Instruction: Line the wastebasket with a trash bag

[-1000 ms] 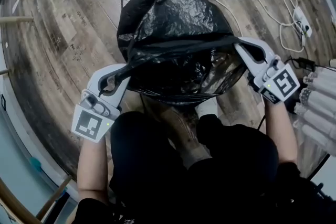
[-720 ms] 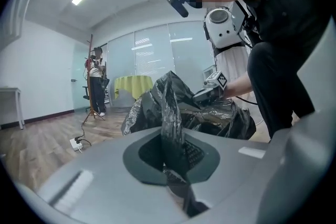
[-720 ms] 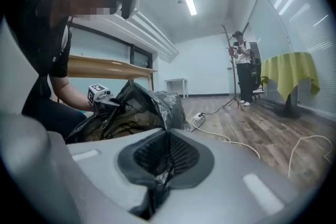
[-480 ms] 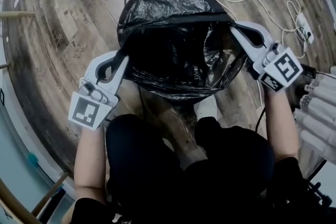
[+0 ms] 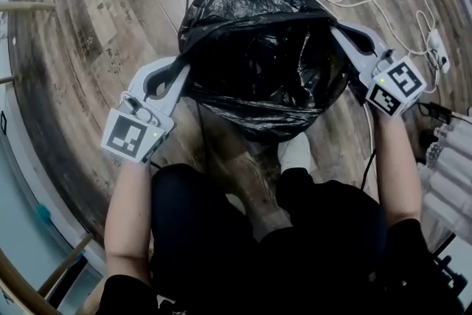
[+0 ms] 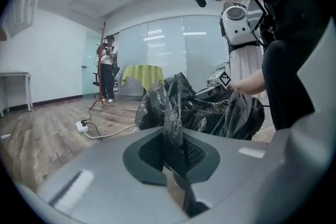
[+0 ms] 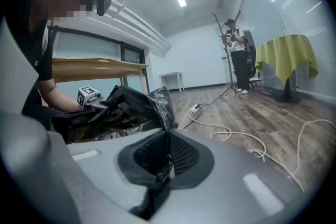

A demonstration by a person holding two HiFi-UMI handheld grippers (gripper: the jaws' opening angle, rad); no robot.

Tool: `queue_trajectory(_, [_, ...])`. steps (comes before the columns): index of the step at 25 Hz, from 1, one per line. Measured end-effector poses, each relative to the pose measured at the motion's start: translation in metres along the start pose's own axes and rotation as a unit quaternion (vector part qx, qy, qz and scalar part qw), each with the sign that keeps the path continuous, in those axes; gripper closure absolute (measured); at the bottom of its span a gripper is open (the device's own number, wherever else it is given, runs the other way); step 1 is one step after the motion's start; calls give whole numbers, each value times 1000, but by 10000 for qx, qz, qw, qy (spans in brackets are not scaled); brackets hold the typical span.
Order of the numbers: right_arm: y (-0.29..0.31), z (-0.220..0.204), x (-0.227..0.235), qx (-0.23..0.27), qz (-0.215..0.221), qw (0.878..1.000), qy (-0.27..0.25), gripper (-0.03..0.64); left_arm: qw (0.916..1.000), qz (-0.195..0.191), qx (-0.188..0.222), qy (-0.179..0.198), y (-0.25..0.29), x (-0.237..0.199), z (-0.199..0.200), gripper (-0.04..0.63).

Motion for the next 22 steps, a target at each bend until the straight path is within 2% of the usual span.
queue_trajectory(4, [9, -12, 10, -201, -53, 9996, 202, 612, 9992, 173, -199, -294, 5, -7, -10, 591])
queue_trajectory(12, [24, -21, 23, -413, -75, 9981, 451, 612, 9971, 139, -218, -714, 11, -25, -31, 591])
queue_trajectory(22, [44, -60, 34, -826, 86, 9928, 863, 612, 9886, 4, -838, -1247, 26, -23, -71, 591])
Point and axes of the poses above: the fingertips, and each gripper's own axes: y forward along the fingers, x to its right, z out of its top, the point moved 10 cm from there along -y, backward along the fingers, and after that the axes turned 5 degrees about y, right-handed, at the moved point
